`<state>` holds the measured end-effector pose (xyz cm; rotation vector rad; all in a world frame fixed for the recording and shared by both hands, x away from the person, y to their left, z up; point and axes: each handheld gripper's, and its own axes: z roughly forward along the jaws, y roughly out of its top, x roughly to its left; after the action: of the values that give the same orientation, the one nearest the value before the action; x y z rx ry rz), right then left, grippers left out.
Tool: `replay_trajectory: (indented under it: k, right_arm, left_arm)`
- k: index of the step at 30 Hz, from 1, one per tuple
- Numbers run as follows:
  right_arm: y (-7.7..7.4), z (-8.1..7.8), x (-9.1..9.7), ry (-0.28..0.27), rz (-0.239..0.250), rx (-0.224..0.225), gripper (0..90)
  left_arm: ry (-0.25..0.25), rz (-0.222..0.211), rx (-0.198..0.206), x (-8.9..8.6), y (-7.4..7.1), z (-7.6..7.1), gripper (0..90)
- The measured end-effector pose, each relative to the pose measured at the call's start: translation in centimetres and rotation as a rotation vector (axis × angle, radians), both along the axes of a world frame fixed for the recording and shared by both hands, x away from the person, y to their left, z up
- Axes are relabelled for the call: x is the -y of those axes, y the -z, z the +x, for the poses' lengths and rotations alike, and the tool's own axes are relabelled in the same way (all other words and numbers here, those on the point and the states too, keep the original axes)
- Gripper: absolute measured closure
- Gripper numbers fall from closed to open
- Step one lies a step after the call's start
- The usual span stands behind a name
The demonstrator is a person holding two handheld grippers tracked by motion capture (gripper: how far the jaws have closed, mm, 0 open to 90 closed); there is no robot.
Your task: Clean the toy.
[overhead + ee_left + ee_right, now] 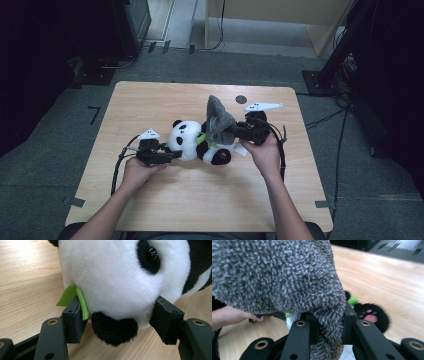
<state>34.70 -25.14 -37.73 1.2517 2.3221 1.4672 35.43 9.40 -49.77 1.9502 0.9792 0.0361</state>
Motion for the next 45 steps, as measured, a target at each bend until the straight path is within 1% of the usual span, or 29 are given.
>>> replay_trajectory:
  k: [2,4,7,8,9,10,13,17,20,23,25,28,30,31,32,33,34,35,36,38,39,40,41,42,43,44,45]
  right_arm:
    - [0.9,0.5,-0.5,-0.009,-0.021,-0.025,75.2]
    - [1.9,0.9,-0.9,-0.004,-0.057,-0.047,75.1]
    - [3.3,1.4,-1.2,0.018,-0.136,-0.068,74.7]
    - [3.3,1.4,-1.2,0.018,-0.136,-0.068,74.7]
    - [4.2,1.4,-0.9,0.03,-0.121,-0.062,74.7]
    - [4.4,1.4,-0.7,0.032,-0.109,-0.068,74.7]
    - [4.8,1.2,-0.2,0.032,-0.105,-0.071,75.0]
    - [5.1,1.1,0.3,0.036,-0.108,-0.071,75.1]
    - [5.6,1.0,1.2,0.05,-0.107,-0.09,75.3]
    - [5.9,1.0,1.6,0.057,-0.112,-0.102,75.2]
    - [6.4,0.9,2.3,0.065,-0.102,-0.116,75.2]
    - [6.6,0.8,2.5,0.07,-0.103,-0.124,75.2]
    - [6.8,0.5,2.8,0.079,-0.13,-0.124,75.2]
    - [7.0,0.3,3.1,0.083,-0.144,-0.136,75.2]
    - [7.0,0.3,3.1,0.083,-0.144,-0.136,75.2]
    - [7.4,0.3,3.4,0.097,-0.156,-0.152,75.3]
    - [7.6,0.3,3.5,0.102,-0.158,-0.157,75.3]
    - [7.9,0.4,3.6,0.109,-0.157,-0.168,75.3]
    - [7.9,0.4,3.6,0.109,-0.157,-0.168,75.3]
    - [8.5,0.5,4.0,0.117,-0.134,-0.192,75.4]
    - [8.9,0.5,4.3,0.126,-0.148,-0.207,75.4]
    - [8.9,0.5,4.3,0.126,-0.148,-0.207,75.4]
    - [9.2,0.5,4.2,0.146,-0.248,-0.214,75.6]
    - [9.2,0.5,4.2,0.146,-0.248,-0.214,75.6]
    - [9.4,0.6,4.3,0.149,-0.277,-0.224,75.8]
    - [9.6,0.7,5.0,0.171,-0.28,-0.266,76.1]
    - [9.5,0.7,5.2,0.184,-0.278,-0.265,76.2]
  left_arm:
    - [0.001,0.006,0.002,0.1,0.0,0.0,35.2]
    - [0.003,0.009,0.003,0.1,0.0,-0.1,35.2]
    - [0.006,0.016,0.005,0.1,0.0,-0.1,35.3]
    - [0.006,0.016,0.005,0.1,0.0,-0.1,35.4]
    - [0.006,0.019,0.001,0.1,0.0,-0.1,35.4]
    - [0.005,0.02,0.0,0.1,0.0,-0.2,35.4]
    - [0.004,0.021,0.004,0.1,0.0,-0.3,35.5]
    - [0.001,0.014,-0.003,0.1,0.0,-0.2,35.8]
    - [0.004,0.012,-0.009,0.1,-0.1,-0.1,36.0]
    - [0.004,0.007,-0.013,0.0,-0.1,0.0,36.1]
    - [0.004,0.003,-0.02,0.0,-0.1,0.0,36.2]
    - [0.004,0.007,-0.026,0.0,-0.2,0.0,36.2]
    - [0.006,0.015,-0.027,0.0,-0.3,-0.1,36.3]
    - [0.007,0.016,-0.028,0.0,-0.3,-0.1,36.4]
    - [0.008,0.014,-0.03,0.0,-0.3,0.0,36.4]
    - [0.008,0.008,-0.035,0.0,-0.3,0.1,36.4]
    - [0.007,0.004,-0.041,-0.1,-0.3,0.2,36.4]
    - [0.006,0.002,-0.045,-0.1,-0.3,0.2,36.4]
    - [0.006,0.002,-0.045,-0.1,-0.3,0.2,36.4]
    - [0.007,-0.001,-0.052,-0.1,-0.3,0.3,36.3]
    - [0.007,-0.003,-0.054,-0.1,-0.4,0.4,36.3]
    - [0.007,-0.003,-0.056,-0.1,-0.4,0.4,36.3]
    - [0.007,-0.007,-0.06,-0.1,-0.4,0.5,36.3]
    - [0.007,-0.007,-0.06,-0.1,-0.4,0.5,36.3]
    - [0.009,-0.008,-0.063,-0.1,-0.4,0.5,36.3]
    - [0.012,-0.006,-0.064,-0.2,-0.4,0.6,36.4]
    - [0.014,-0.005,-0.063,-0.2,-0.4,0.6,36.4]
